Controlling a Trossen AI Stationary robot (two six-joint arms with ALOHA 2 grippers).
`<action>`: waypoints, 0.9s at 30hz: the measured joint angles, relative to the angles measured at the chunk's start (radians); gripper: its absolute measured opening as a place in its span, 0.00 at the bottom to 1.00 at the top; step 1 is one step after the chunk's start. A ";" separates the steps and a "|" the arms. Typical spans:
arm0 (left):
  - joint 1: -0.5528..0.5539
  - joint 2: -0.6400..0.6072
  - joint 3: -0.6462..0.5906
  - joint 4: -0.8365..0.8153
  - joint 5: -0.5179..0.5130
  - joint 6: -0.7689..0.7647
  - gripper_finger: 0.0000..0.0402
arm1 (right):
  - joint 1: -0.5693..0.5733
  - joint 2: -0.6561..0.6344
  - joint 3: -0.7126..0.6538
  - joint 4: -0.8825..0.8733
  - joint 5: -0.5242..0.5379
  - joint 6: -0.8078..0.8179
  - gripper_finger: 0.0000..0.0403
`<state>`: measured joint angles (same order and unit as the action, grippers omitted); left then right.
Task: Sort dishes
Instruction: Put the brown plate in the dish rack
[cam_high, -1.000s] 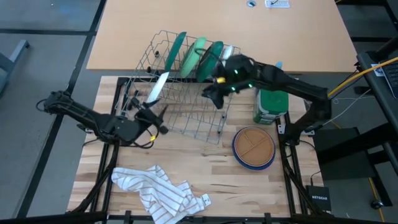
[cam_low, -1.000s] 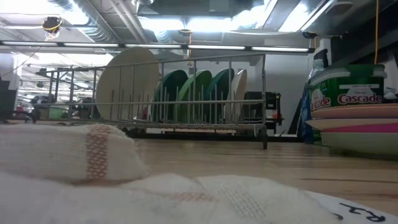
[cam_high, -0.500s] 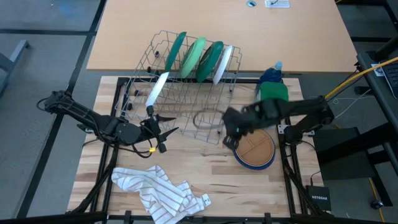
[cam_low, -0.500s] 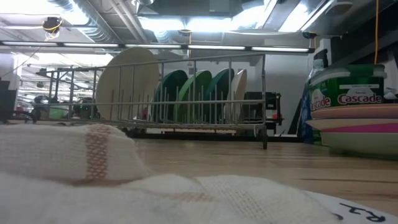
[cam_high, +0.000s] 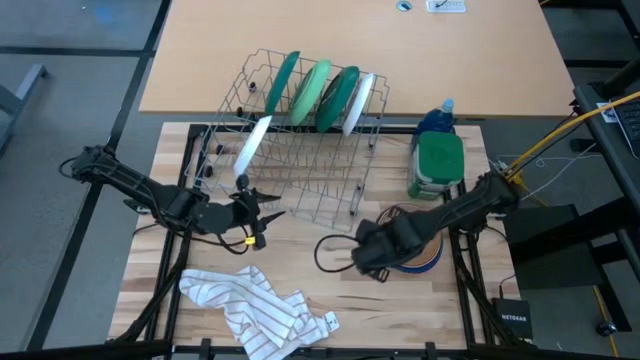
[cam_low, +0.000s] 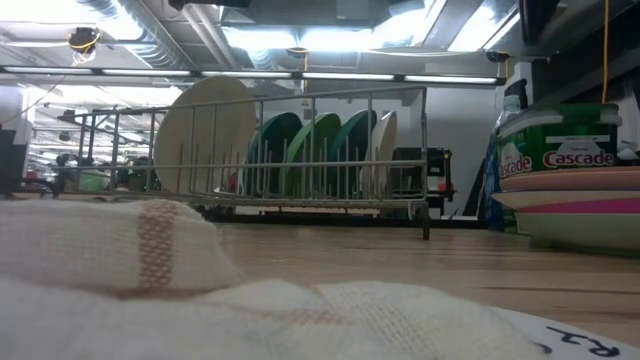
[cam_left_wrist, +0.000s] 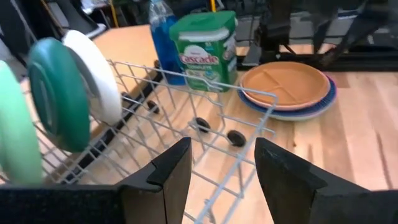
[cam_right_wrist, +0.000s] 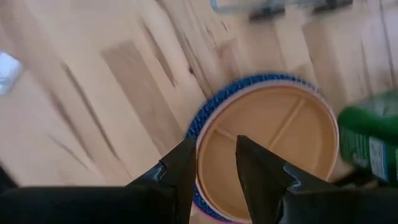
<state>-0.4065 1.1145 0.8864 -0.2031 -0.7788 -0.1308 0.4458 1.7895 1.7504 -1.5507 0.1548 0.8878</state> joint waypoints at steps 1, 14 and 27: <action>0.000 0.000 0.000 -0.002 0.012 -0.012 0.41 | 0.000 0.008 -0.018 -0.003 -0.013 0.014 0.29; 0.000 0.000 0.000 -0.005 0.067 -0.045 0.41 | 0.020 0.024 -0.304 0.086 -0.208 0.164 0.29; 0.000 0.000 0.000 -0.005 0.067 -0.019 0.41 | 0.066 0.024 -0.414 0.254 -0.183 0.223 0.29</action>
<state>-0.4061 1.1149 0.8864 -0.2081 -0.7116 -0.1497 0.5115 1.8133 1.3365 -1.2967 -0.0282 1.1113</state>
